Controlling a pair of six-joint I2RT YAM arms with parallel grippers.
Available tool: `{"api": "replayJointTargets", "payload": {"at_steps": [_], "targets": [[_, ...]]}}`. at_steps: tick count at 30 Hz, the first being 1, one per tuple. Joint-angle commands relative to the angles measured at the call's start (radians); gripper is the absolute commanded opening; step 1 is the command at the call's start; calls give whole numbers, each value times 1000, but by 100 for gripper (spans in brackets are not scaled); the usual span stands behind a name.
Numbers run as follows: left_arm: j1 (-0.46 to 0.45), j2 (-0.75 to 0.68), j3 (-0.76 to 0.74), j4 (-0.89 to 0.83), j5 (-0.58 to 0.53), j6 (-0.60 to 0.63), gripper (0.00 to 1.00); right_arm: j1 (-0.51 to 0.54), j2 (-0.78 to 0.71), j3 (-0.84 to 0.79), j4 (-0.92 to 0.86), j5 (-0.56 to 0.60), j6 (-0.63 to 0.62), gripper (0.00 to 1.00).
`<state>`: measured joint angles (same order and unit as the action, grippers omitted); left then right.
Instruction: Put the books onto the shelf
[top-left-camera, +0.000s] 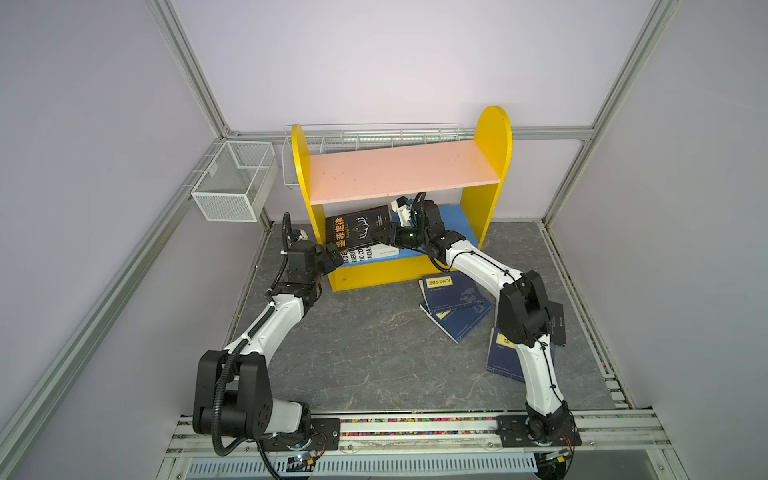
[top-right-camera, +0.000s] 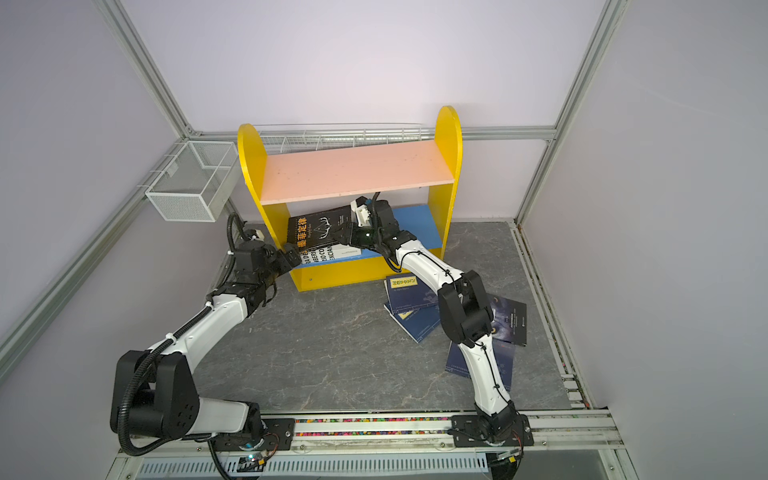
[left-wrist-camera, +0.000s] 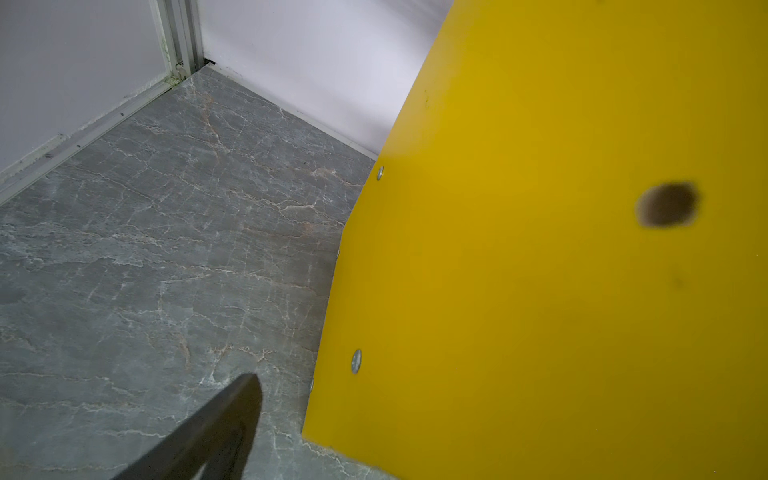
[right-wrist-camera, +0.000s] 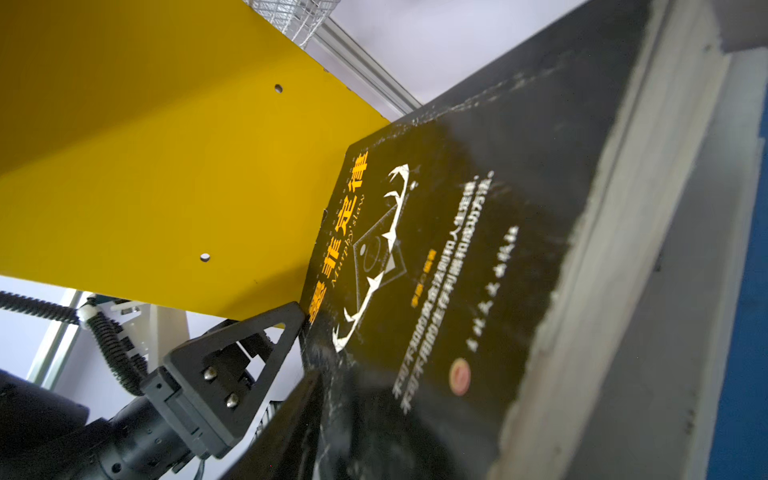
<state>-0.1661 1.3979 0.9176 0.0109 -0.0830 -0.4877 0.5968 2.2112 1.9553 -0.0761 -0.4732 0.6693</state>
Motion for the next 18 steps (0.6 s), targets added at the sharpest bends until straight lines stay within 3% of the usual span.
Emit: {"api": "replayJointTargets", "payload": {"at_steps": [1,7,12,15,18], "targets": [[-4,-15,-4,-78,-21,6,100,-1,-36,57,-119,110,-117,59],[-4,-30,-1,-83,-17,8,100,0,-69,88,-264,294,-179,63],[-4,-39,-5,-79,-12,3,100,-3,-81,98,-284,340,-203,65],[-4,-42,-4,-78,-4,6,100,-3,-79,99,-270,329,-202,61],[-4,-46,-3,-78,-2,5,100,1,-71,97,-246,303,-195,49]]}}
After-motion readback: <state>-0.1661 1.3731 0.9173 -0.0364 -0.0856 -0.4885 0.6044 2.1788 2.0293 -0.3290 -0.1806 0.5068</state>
